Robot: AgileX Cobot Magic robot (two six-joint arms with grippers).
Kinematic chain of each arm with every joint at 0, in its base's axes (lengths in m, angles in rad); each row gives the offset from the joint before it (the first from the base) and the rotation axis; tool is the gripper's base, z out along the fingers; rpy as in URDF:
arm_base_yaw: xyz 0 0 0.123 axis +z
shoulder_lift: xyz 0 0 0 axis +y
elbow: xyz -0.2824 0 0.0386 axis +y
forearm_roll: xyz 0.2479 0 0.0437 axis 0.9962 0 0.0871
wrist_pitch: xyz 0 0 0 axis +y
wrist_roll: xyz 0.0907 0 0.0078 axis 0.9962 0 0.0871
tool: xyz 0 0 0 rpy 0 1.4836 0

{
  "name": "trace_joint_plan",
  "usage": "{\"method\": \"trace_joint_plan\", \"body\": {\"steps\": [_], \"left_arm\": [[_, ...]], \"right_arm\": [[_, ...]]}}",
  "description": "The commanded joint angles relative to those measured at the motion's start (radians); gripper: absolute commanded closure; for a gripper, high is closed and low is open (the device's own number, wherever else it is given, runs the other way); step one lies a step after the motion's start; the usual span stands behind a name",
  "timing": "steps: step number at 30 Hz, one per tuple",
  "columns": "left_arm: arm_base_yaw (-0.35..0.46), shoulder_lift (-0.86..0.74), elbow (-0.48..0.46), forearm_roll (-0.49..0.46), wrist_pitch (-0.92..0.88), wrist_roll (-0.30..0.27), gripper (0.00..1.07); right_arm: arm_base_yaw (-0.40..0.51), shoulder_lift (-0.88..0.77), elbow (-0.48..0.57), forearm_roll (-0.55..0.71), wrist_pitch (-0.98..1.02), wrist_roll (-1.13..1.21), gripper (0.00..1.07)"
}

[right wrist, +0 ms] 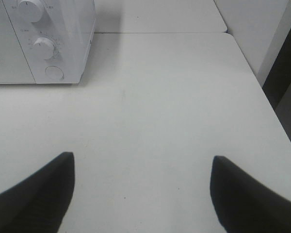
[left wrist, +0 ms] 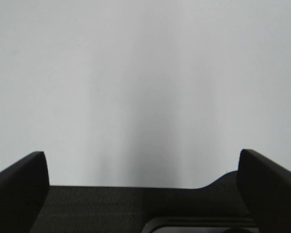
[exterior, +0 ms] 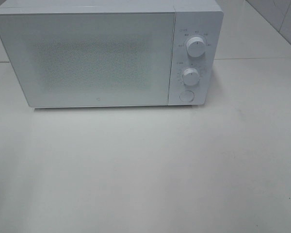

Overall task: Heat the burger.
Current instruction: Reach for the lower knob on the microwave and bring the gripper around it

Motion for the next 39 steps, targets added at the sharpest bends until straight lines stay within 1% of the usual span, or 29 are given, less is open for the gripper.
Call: {"method": "trace_joint_plan", "body": {"steps": [1,2,3,5,7,8,10,17,19,20,21,22,24,25,26,27,28,31,35,36,39], "left_arm": [[0.002,-0.093,0.008,-0.002,-0.001,0.047,0.09],[0.002,-0.093,0.008,-0.002,-0.001,0.047,0.09],[0.002,-0.146,0.009,-0.016,-0.003,0.048,0.09],[0.002,-0.166,0.009,-0.024,-0.003,0.048,0.09],[0.002,-0.231,0.009,-0.034,-0.003,0.067,0.09],[0.002,-0.231,0.009,-0.034,-0.003,0.067,0.09],[0.002,-0.297,0.011,-0.038,-0.003,0.098,0.09],[0.004,-0.34,0.011,-0.048,-0.005,0.097,0.09],[0.015,-0.362,0.011,-0.082,-0.006,0.084,0.09],[0.015,-0.362,0.011,-0.082,-0.006,0.084,0.09],[0.024,-0.371,0.011,-0.098,-0.007,0.084,0.09],[0.048,-0.391,0.011,-0.133,-0.01,0.084,0.09],[0.064,-0.402,0.011,-0.145,-0.012,0.084,0.09],[0.1,-0.433,0.011,-0.167,-0.017,0.085,0.09],[0.1,-0.433,0.011,-0.167,-0.017,0.085,0.09],[0.117,-0.449,0.011,-0.17,-0.017,0.085,0.09],[0.154,-0.478,0.011,-0.169,-0.017,0.085,0.09],[0.173,-0.517,0.011,-0.169,-0.018,0.085,0.09],[0.173,-0.528,0.011,-0.169,-0.018,0.09,0.09],[0.173,-0.528,0.012,-0.159,-0.013,0.105,0.09],[0.173,-0.528,0.012,-0.158,-0.011,0.113,0.09]], "right_arm": [[-0.005,-0.025,0.002,-0.005,-0.012,-0.003,0.34],[-0.005,-0.025,0.002,-0.005,-0.012,-0.003,0.34],[-0.005,-0.025,0.002,-0.005,-0.012,-0.003,0.34],[-0.005,-0.025,0.002,-0.005,-0.012,-0.003,0.34],[-0.005,-0.025,0.002,-0.005,-0.012,-0.003,0.34],[-0.005,-0.025,0.002,-0.005,-0.012,-0.003,0.34],[-0.005,-0.025,0.002,-0.005,-0.012,-0.003,0.34],[-0.005,-0.025,0.002,-0.005,-0.012,-0.003,0.34],[-0.005,-0.025,0.002,-0.005,-0.012,-0.003,0.34],[-0.005,-0.025,0.002,-0.005,-0.012,-0.003,0.34],[-0.005,-0.025,0.002,-0.005,-0.012,-0.003,0.34],[-0.005,-0.025,0.002,-0.005,-0.012,-0.003,0.34],[-0.005,-0.025,0.002,-0.005,-0.012,-0.003,0.34],[-0.005,-0.025,0.002,-0.005,-0.012,-0.003,0.34],[-0.005,-0.025,0.002,-0.005,-0.012,-0.003,0.34],[-0.005,-0.025,0.002,-0.005,-0.012,-0.003,0.34],[-0.005,-0.025,0.002,-0.005,-0.012,-0.003,0.34],[-0.005,-0.025,0.002,-0.005,-0.012,-0.003,0.34],[-0.005,-0.025,0.002,-0.005,-0.012,-0.003,0.34],[-0.005,-0.025,0.002,-0.005,-0.012,-0.003,0.34],[-0.005,-0.025,0.002,-0.005,-0.012,-0.003,0.34]]}}
